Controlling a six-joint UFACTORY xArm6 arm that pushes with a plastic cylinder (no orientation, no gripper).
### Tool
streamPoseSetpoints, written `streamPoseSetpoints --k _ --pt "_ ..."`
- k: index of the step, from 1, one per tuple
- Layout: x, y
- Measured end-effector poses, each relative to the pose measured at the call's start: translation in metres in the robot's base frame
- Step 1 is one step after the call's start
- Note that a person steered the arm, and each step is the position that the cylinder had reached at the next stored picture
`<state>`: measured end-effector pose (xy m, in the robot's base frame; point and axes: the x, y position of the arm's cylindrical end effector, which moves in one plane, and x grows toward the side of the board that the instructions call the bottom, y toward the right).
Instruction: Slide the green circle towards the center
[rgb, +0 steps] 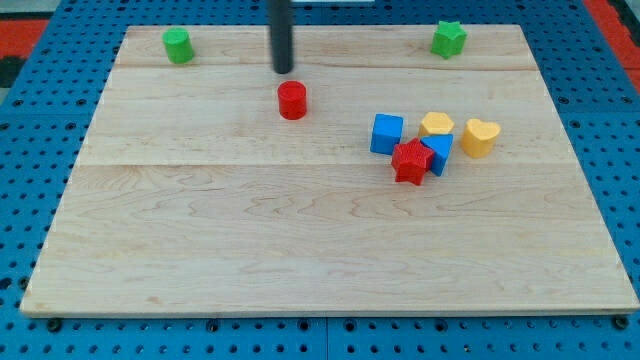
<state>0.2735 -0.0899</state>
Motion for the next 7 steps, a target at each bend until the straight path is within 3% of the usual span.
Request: streamPoseSetpoints --k 1,3,5,7 --pt "0.046 -0.003" --pt "0.077 0.162" --pt "0.074 0.114" --pt "0.071 0.114"
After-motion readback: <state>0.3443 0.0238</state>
